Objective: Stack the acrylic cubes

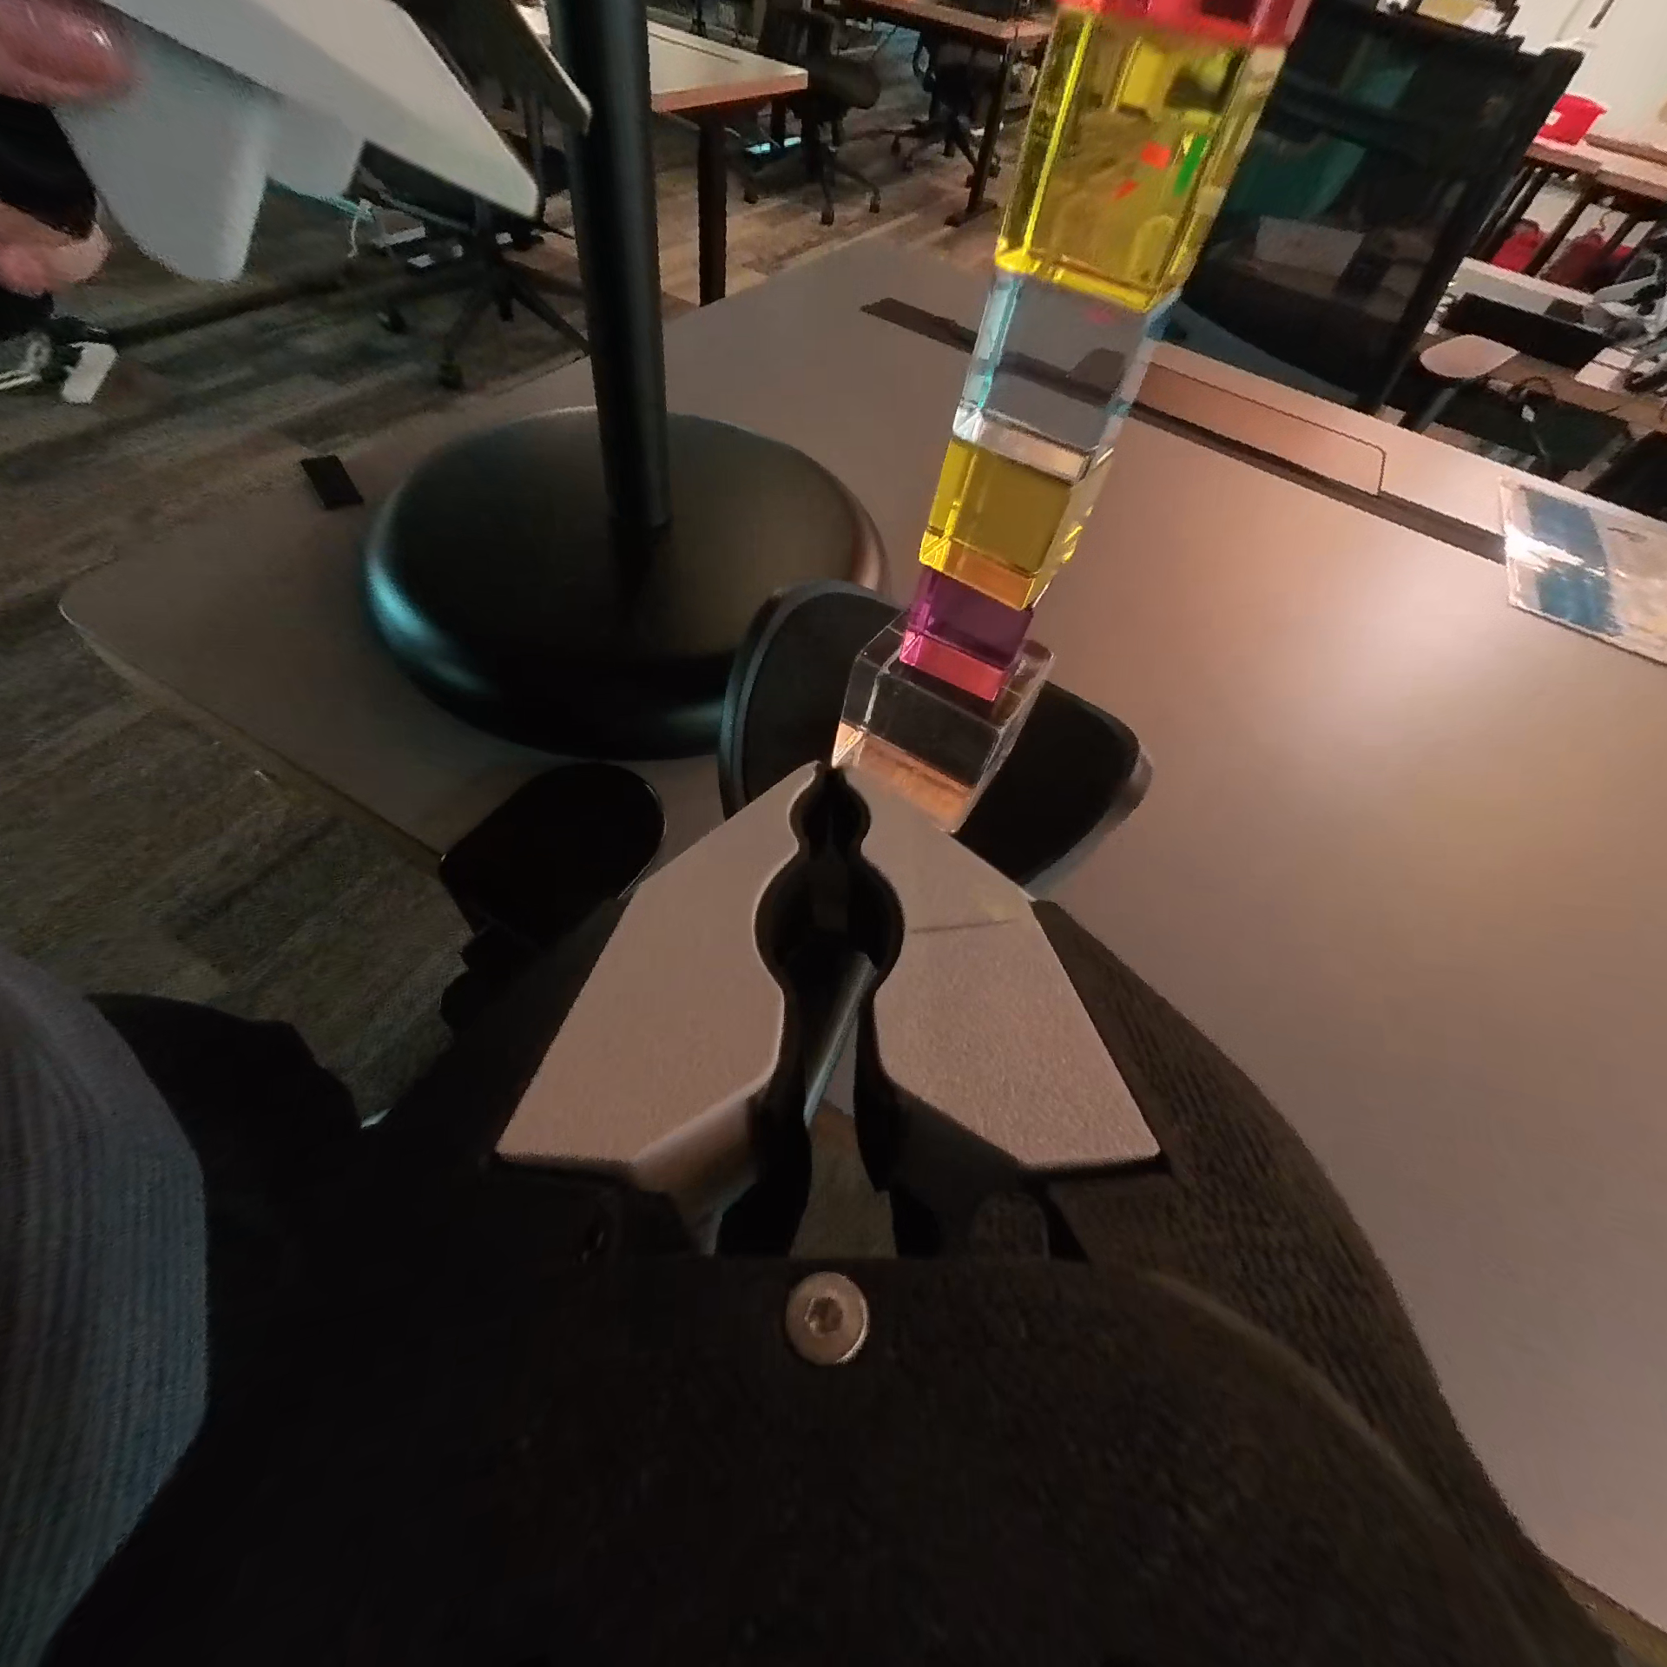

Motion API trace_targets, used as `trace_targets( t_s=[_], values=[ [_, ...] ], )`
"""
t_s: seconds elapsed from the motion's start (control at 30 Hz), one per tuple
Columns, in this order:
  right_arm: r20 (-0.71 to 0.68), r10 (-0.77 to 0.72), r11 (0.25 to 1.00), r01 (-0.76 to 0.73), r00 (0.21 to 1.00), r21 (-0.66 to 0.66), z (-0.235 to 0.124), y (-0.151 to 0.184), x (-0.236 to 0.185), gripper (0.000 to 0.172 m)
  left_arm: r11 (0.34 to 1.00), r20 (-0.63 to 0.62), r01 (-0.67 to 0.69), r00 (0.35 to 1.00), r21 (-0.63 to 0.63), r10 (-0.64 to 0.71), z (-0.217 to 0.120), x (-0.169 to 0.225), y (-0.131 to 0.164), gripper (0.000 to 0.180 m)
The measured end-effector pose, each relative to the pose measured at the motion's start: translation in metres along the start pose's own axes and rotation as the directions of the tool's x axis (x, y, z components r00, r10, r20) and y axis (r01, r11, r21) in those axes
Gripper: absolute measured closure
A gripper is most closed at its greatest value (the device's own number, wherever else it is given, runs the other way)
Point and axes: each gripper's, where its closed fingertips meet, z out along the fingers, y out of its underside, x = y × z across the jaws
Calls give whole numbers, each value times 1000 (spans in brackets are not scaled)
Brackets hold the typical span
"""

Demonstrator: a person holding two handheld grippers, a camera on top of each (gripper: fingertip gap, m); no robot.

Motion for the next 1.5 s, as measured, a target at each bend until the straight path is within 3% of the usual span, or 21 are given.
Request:
trace_targets(
  t_s=[1.13, 1.5],
  values=[
    [-30, 53, 996, -54, 998, -65, 36, 3, 25, 172, 997, -17, 58, 998, -40, -59, 8, -6, 14, 124],
    [-29, 78, 973, -83, 997, -215, 41, 11, 30, 172, 997, -29, 67, 997, -46, -69, 12, -2, 18, 124]
  ],
)
